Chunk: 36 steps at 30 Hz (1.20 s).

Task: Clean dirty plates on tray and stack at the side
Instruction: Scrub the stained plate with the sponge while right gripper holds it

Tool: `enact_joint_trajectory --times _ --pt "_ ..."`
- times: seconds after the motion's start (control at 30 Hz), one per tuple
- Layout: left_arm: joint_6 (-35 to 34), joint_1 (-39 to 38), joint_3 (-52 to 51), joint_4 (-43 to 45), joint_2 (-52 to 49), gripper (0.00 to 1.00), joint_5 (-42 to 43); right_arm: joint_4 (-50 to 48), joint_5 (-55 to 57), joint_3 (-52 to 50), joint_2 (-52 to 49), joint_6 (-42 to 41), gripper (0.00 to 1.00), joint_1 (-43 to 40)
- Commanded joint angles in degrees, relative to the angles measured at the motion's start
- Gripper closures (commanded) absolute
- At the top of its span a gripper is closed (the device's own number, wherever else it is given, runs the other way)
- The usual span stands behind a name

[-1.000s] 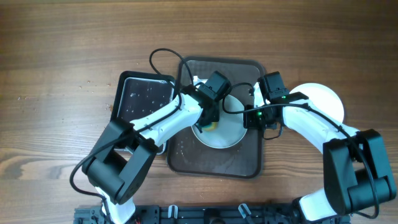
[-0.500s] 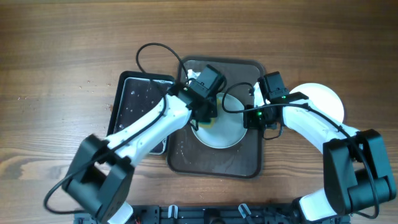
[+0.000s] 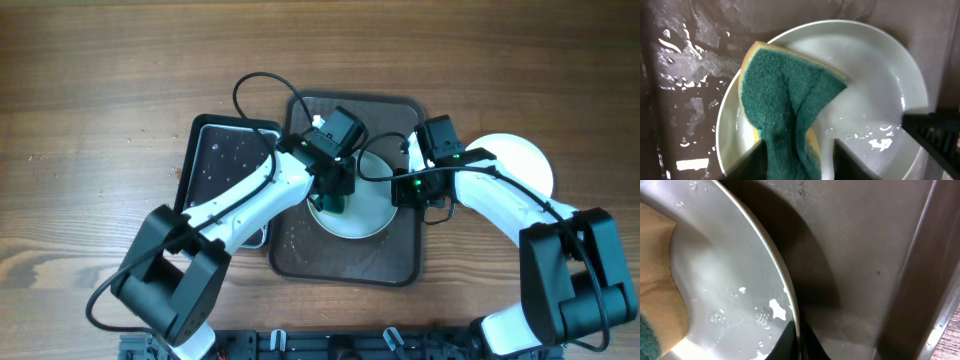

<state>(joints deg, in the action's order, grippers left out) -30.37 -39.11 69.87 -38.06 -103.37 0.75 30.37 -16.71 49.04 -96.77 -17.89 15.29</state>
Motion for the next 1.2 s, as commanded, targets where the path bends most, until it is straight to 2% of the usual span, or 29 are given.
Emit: enact_joint_trajectory --times 0.0,0.17,0.23,0.27,0.3,0.37,0.7,0.93,1.03,1.1,1.17 --pt "1.68 -0.33 -0.72 0.33 -1.44 0.52 -5.66 0.31 1.7 -0.76 -0.92 1.16 0.96 -0.24" --pt "1.68 -0.61 -0.72 1.51 -5.09 0.51 -6.64 0.28 1.7 -0.76 -0.92 1.14 0.96 -0.24" --pt "1.66 -0.7 -0.72 2.47 -7.45 0.56 -6.62 0.26 1.7 -0.76 -0.92 1.14 0.96 -0.24" --pt "1.66 -0.81 -0.7 2.82 -8.74 0.61 -6.51 0.28 1.73 -0.76 -0.92 1.16 0.96 -0.24" --pt "1.66 -0.92 -0.7 2.97 -9.44 0.76 -6.03 0.33 1.73 -0.76 -0.92 1.18 0.96 -0.24" --pt "1.66 -0.98 -0.7 3.06 -9.7 0.96 -3.91 0.42 1.73 -0.76 -0.92 1.18 0.96 -0.24" --pt "1.62 -2.16 0.87 4.57 -4.17 0.96 2.82 0.28 1.73 -0.76 -0.92 1.16 0.96 -0.24" --pt "-0.39 -4.0 -0.17 8.39 -6.73 0.96 4.85 0.31 1.73 -0.76 -0.92 1.16 0.96 -0.24" --pt "-0.22 -4.2 -0.55 10.54 -8.55 0.96 10.34 0.28 1.73 -0.76 -0.92 1.14 0.96 -0.24" --pt "-0.04 -4.17 -0.55 9.44 -9.14 0.96 9.16 0.31 1.73 -0.76 -0.92 1.01 0.96 -0.24" --pt "-0.07 -4.11 -0.55 6.91 -9.18 0.96 4.42 0.31 1.7 -0.76 -0.92 0.94 0.96 -0.24"
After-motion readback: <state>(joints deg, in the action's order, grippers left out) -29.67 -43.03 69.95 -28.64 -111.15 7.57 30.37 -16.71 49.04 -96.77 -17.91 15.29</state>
